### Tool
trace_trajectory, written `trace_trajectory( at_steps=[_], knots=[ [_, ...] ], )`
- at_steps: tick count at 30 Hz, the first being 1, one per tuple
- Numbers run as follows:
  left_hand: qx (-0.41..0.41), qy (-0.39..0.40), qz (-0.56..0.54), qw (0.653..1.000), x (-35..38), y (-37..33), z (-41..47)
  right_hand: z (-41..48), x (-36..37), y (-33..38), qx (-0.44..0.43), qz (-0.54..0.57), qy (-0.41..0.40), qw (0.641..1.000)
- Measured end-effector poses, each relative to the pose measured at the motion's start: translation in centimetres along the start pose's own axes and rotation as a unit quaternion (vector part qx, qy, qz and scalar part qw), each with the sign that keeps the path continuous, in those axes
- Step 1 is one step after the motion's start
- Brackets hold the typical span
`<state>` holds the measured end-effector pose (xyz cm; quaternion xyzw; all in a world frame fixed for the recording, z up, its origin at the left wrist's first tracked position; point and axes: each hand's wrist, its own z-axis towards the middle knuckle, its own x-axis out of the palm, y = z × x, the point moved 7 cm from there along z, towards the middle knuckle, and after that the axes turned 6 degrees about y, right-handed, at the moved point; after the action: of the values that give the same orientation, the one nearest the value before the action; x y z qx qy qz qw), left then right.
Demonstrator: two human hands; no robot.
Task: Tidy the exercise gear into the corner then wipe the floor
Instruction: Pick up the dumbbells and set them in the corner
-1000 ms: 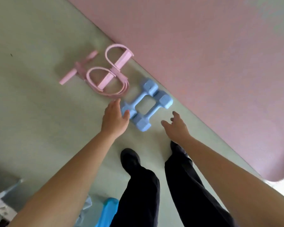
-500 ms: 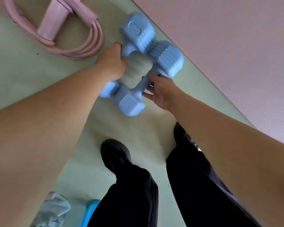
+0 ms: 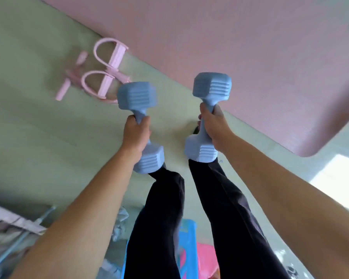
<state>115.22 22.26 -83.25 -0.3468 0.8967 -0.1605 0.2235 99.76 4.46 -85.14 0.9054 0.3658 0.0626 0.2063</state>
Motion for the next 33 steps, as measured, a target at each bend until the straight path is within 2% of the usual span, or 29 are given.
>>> trace_trajectory(
  at_steps=[3,8,11,14,17,23,27,33],
  knots=[
    [0.038,0.011,-0.041,0.998,-1.3,-8.0,-9.6,-10.3,-2.4,7.2,-0.053,0.0,-0.001,0.999],
    [0.166,0.03,-0.059,0.984,-4.1,-21.7,-25.8,-27.7,-6.1,18.2,-0.175,0.021,-0.024,0.984],
    [0.26,0.036,-0.047,0.964,-5.6,-28.1,-34.5,-36.8,-8.1,22.8,-0.262,0.038,-0.05,0.963],
    [0.37,0.047,-0.023,0.928,-6.5,-32.5,-42.3,-44.8,-9.6,25.1,-0.334,0.063,-0.085,0.937],
    [0.447,0.095,0.015,0.889,-6.7,-34.3,-48.2,-52.1,-11.0,24.7,-0.38,0.076,-0.134,0.912],
    [0.534,0.189,0.052,0.823,-3.5,-34.7,-57.2,-63.1,-14.9,19.0,-0.405,0.122,-0.25,0.871],
    [0.562,0.263,0.063,0.782,2.0,-33.8,-64.1,-69.8,-20.2,13.8,-0.415,0.159,-0.319,0.837],
    [0.603,0.342,0.083,0.716,14.1,-30.3,-76.8,-79.0,-32.8,5.3,-0.457,0.185,-0.435,0.754]
  ],
)
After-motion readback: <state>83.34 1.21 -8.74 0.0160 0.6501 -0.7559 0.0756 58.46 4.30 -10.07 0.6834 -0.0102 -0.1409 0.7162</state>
